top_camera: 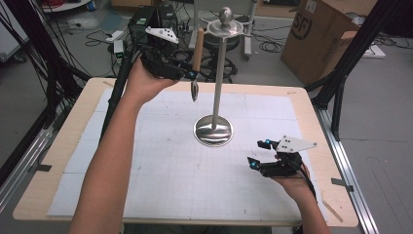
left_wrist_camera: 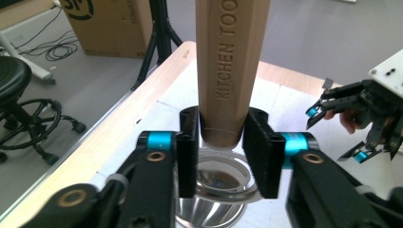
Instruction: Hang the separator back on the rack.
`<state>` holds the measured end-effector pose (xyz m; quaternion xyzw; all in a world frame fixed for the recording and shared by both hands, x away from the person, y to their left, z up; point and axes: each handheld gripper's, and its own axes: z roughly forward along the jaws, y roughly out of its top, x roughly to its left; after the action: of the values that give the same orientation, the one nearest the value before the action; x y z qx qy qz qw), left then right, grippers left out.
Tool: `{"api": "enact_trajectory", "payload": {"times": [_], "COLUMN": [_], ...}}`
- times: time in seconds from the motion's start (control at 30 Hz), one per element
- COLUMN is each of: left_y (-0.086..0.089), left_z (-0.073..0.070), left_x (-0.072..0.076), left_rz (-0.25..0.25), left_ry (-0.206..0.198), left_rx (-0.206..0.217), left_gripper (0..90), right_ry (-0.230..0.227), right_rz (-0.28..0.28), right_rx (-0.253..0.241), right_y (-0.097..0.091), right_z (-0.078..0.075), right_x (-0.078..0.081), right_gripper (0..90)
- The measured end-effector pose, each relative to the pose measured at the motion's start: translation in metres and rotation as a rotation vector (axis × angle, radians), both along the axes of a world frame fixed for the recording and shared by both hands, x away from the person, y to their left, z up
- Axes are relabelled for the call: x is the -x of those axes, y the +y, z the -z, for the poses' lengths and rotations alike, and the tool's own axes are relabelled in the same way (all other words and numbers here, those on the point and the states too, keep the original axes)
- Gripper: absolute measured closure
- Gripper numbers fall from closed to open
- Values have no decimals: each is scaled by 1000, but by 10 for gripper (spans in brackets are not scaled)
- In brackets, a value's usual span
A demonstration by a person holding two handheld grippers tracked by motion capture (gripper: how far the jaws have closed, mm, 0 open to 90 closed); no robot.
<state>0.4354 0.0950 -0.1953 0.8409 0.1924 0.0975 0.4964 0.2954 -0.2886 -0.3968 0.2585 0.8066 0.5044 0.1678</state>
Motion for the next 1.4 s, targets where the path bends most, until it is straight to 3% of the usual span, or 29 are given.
{"api": "enact_trajectory", "payload": {"times": [0.1,0.27,0.43,0.77,1.4], "left_y": [2,12,20,35,50], "left_z": [-1,1,6,17,40], "left_x": [1,4,5,15,44], "left_rz": [-10,-25,-55,-14,73], "left_ry": [-6,-9,16,33,15], "left_rx": [8,10,-52,-45,-36], "left_gripper": [543,487,450,355,156], "right_ry": [3,4,6,11,14], "right_rz": [-2,-2,-3,-1,-7], "right_rx": [1,6,2,13,25], "right_y": [0,1,-1,0,1], "right_z": [0,0,0,1,2], "right_x": [0,0,0,-1,-1], "right_gripper": [279,279,279,279,279]}}
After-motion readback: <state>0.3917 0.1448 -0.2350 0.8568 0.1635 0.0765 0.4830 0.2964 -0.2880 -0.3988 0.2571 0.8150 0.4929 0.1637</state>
